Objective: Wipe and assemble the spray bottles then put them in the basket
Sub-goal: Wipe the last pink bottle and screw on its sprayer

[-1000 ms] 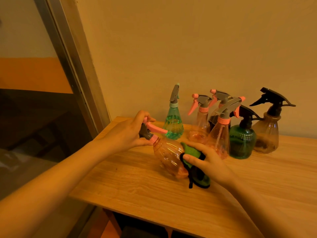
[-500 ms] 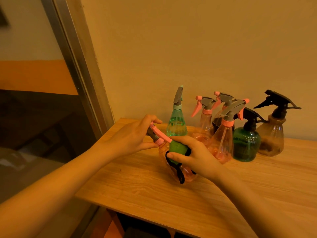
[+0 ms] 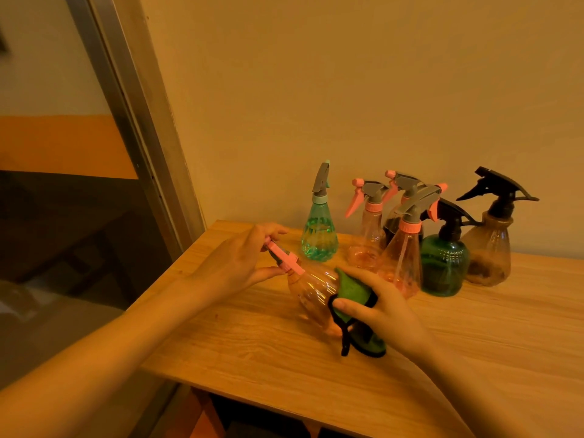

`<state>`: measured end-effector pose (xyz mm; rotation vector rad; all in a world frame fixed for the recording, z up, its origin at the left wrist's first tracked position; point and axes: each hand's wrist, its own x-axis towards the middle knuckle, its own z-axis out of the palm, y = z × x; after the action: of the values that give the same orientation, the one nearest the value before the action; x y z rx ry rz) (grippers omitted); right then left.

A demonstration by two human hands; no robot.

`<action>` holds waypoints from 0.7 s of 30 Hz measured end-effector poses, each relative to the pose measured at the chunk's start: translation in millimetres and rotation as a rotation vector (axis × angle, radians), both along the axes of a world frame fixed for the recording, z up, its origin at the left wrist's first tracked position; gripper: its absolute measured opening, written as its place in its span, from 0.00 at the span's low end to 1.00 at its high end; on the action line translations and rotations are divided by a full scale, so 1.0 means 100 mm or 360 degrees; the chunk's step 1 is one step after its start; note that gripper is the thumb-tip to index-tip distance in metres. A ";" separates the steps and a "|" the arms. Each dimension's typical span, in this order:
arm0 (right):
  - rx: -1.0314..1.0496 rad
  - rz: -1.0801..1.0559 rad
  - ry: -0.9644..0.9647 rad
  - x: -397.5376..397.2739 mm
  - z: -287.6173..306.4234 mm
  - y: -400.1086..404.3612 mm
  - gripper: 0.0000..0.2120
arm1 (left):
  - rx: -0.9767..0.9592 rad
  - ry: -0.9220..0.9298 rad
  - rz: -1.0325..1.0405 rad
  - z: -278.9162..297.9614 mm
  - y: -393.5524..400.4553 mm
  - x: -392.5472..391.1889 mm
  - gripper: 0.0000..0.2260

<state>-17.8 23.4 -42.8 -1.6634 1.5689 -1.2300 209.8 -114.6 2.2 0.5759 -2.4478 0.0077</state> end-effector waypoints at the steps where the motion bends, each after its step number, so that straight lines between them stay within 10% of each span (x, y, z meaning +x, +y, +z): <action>1: -0.0020 -0.0001 0.0076 0.00 0.01 -0.02 0.24 | -0.0032 0.0004 -0.0029 0.00 0.01 -0.02 0.30; 10: -0.0135 -0.0084 0.0454 0.08 -0.02 -0.10 0.33 | 0.1576 0.0699 0.0103 0.24 0.05 -0.22 0.08; 21: -0.0176 -0.0137 0.0522 0.22 -0.04 -0.10 0.33 | 0.1540 0.0244 0.0421 0.35 -0.04 -0.17 0.10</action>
<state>4.2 13.4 -46.4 -1.9662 1.8094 -1.1473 192.5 -118.3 37.4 1.2365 -2.0855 -1.1061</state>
